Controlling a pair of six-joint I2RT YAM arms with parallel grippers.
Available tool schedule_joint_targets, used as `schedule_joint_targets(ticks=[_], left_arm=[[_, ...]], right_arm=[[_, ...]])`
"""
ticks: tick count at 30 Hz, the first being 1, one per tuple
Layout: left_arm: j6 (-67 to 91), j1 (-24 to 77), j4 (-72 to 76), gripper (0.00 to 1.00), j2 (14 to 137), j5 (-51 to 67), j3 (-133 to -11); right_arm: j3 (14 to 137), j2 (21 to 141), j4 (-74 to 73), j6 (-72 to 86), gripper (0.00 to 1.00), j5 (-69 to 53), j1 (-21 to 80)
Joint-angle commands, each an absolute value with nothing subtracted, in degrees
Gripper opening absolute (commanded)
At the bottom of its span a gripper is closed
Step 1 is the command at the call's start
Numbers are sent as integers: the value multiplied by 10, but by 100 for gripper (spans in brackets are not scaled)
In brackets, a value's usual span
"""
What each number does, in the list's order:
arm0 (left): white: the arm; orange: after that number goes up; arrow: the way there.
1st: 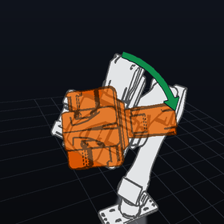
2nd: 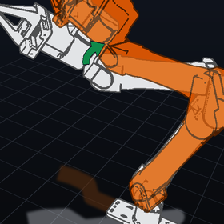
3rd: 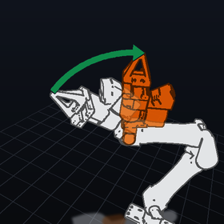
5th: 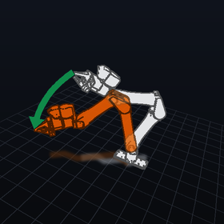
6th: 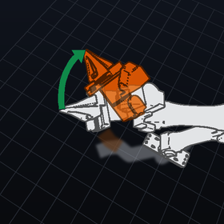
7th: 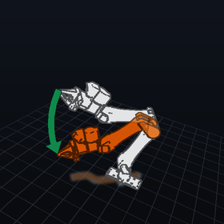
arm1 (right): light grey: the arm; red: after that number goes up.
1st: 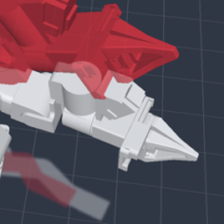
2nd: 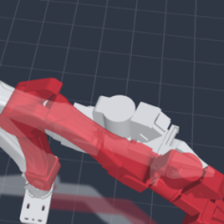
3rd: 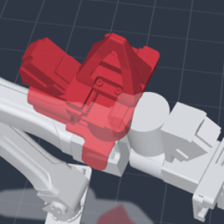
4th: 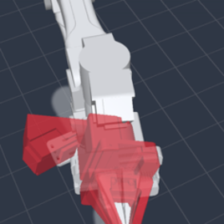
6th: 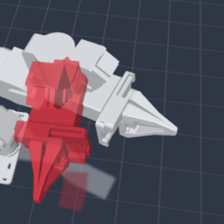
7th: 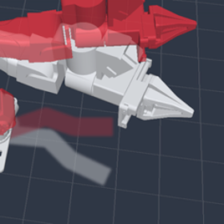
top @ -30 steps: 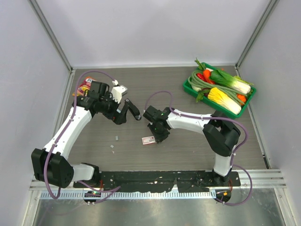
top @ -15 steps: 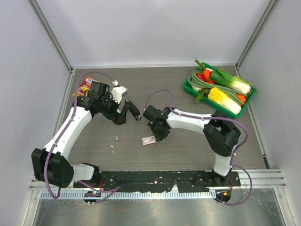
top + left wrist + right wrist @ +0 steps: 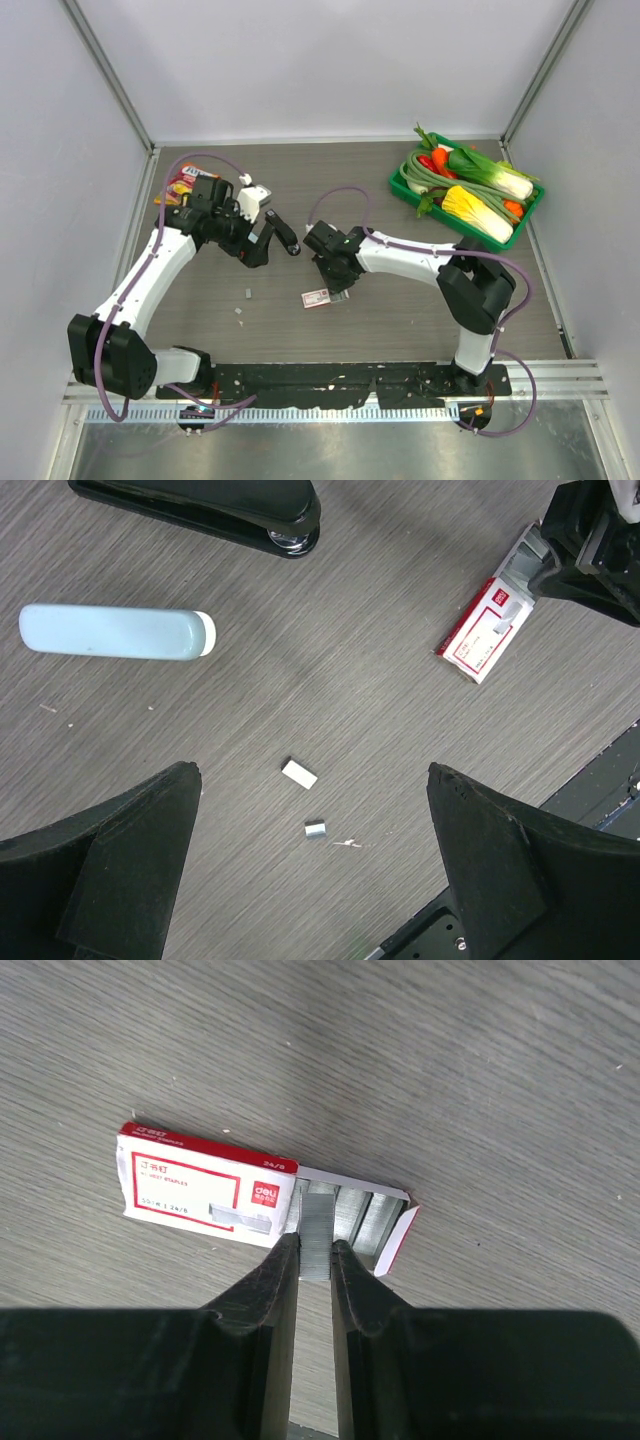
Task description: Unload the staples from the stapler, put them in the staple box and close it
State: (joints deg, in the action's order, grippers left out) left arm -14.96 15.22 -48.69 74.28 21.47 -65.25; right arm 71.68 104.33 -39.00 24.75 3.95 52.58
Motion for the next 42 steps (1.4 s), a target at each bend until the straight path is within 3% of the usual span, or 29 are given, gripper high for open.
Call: schedule_joint_targets(ticks=[1, 42], left_arm=[[-149, 148, -477, 100, 729, 221, -651], [-143, 149, -477, 100, 725, 230, -649]], right_arm=[[708, 1012, -353, 265, 13, 55, 529], [655, 982, -337, 284, 13, 45, 537]])
